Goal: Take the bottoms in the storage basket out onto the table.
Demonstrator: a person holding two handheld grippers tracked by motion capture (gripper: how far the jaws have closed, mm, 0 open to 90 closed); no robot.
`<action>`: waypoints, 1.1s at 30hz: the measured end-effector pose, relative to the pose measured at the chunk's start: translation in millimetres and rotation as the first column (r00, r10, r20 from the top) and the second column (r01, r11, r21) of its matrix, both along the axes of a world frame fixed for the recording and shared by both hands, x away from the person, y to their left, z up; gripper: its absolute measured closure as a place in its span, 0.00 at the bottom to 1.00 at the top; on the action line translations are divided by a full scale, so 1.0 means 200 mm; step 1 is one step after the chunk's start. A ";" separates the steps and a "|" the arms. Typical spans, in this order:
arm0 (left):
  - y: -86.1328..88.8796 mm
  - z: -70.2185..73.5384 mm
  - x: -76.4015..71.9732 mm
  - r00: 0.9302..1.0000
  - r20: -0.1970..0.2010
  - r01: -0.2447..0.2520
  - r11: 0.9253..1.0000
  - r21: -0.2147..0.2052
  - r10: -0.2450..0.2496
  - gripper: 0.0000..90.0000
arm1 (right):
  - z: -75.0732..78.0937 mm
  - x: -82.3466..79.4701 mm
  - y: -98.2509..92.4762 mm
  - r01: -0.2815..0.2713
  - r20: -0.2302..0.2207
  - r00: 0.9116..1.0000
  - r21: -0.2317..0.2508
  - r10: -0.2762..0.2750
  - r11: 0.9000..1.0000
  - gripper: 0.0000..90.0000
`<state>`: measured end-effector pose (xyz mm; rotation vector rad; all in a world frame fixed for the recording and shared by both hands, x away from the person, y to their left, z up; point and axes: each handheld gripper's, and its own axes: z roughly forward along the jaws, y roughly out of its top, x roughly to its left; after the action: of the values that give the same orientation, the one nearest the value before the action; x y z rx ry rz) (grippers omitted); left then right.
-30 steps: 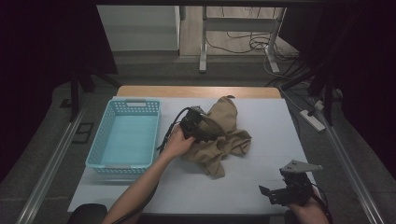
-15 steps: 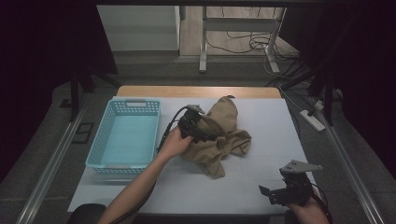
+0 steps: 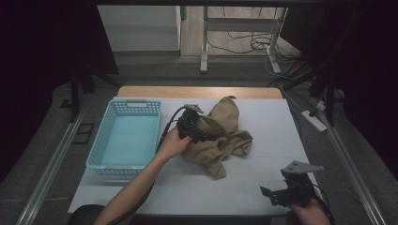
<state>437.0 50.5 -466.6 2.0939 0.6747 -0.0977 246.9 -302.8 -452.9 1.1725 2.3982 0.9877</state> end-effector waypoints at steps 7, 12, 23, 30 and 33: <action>0.02 0.01 -0.01 1.000 -0.005 0.004 1.000 -0.018 -0.004 0.00 | 0.00 0.00 0.00 -0.001 0.001 1.000 0.000 0.001 1.000 0.00; 0.04 0.01 -0.02 1.000 -0.008 0.003 1.000 -0.031 -0.003 0.00 | 0.00 0.00 0.00 -0.002 0.002 1.000 0.000 0.002 1.000 0.00; 0.06 0.00 -0.05 1.000 -0.026 -0.016 0.997 -0.073 0.014 0.00 | 0.00 0.00 -0.01 -0.004 0.001 1.000 0.013 0.004 1.000 0.00; 0.05 0.01 -0.07 1.000 -0.001 -0.015 0.998 -0.053 0.015 0.00 | 0.00 0.00 -0.01 -0.008 0.004 1.000 0.017 0.008 1.000 0.00; 0.05 0.02 -0.07 1.000 0.006 -0.014 0.999 -0.049 0.015 0.00 | 0.00 0.00 -0.01 -0.010 0.005 1.000 0.019 0.010 1.000 0.00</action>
<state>422.1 61.4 -463.2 2.0417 0.6768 -0.0980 246.1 -304.5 -452.0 1.1645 2.3981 1.0173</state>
